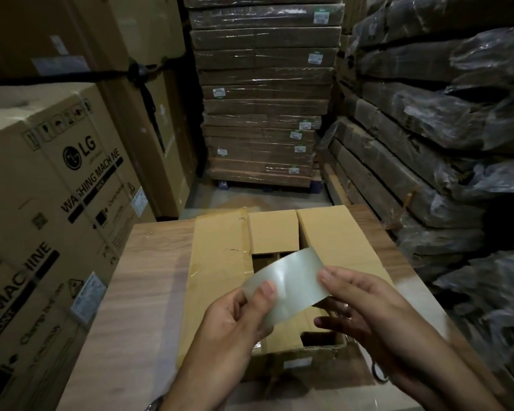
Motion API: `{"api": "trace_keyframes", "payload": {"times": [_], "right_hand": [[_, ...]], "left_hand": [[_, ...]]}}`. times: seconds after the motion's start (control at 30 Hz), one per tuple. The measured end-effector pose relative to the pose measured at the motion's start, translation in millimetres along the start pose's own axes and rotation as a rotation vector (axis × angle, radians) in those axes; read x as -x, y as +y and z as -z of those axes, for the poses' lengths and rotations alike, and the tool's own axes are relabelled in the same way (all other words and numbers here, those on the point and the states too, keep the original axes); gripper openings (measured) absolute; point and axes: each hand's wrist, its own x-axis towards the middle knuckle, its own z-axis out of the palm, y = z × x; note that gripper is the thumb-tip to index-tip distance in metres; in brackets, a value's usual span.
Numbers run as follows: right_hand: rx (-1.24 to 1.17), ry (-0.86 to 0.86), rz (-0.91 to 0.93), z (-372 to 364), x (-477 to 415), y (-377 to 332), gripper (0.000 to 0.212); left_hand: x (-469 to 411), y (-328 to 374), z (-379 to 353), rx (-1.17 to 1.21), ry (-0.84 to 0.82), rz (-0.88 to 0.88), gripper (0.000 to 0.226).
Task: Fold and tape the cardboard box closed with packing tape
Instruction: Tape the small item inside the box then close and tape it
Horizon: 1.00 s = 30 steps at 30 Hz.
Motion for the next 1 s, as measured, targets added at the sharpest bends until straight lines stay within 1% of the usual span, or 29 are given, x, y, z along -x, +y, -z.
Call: {"api": "trace_keyframes", "payload": {"times": [0.07, 0.17, 0.33, 0.4, 0.47, 0.5, 0.6, 0.7, 0.8, 0.87, 0.93, 1.0], "right_hand": [[-0.025, -0.052, -0.020, -0.4, 0.2, -2.8, 0.053], [-0.064, -0.141, -0.087, 0.2, -0.5, -5.9, 0.054], [-0.066, -0.131, -0.076, -1.0, -3.0, -4.1, 0.055], [-0.039, -0.113, -0.043, -2.9, -2.9, -2.8, 0.053], [-0.026, -0.097, 0.010, -4.8, -2.3, -2.5, 0.042], [-0.025, -0.094, 0.026, -5.7, -2.0, -2.0, 0.041], [-0.011, -0.078, 0.076, -7.7, -1.4, 0.8, 0.051], [-0.001, -0.076, 0.136, -9.1, 0.1, 2.9, 0.052], [-0.008, -0.093, 0.178, -10.3, 1.1, 4.5, 0.051], [-0.050, -0.105, 0.180, -9.8, 1.2, 5.4, 0.059], [-0.158, -0.128, 0.144, -8.3, 1.3, 5.3, 0.067], [-0.284, -0.156, 0.088, -6.5, 0.3, 5.5, 0.070]], "left_hand": [[0.3, -1.0, 2.5, 0.010, -0.018, 0.016, 0.069], [2.2, -0.1, 4.2, 0.051, -0.055, 0.029, 0.059], [5.5, 3.4, 6.2, 0.125, -0.053, 0.012, 0.058], [6.9, 4.6, 7.1, 0.133, -0.043, -0.032, 0.053], [9.5, 6.7, 6.0, 0.140, -0.041, -0.091, 0.041], [11.1, 7.7, 4.9, 0.136, -0.032, -0.123, 0.037], [15.1, 8.9, 3.6, 0.081, 0.035, -0.243, 0.027], [18.4, 9.7, 3.5, -0.005, 0.111, -0.340, 0.018], [19.1, 7.9, 2.3, -0.014, 0.204, -0.367, 0.021], [19.9, 6.3, 1.4, -0.011, 0.271, -0.370, 0.030], [21.6, 8.3, 0.7, -0.054, 0.324, -0.386, 0.043], [22.7, 12.4, 1.2, -0.111, 0.335, -0.405, 0.047]]}}
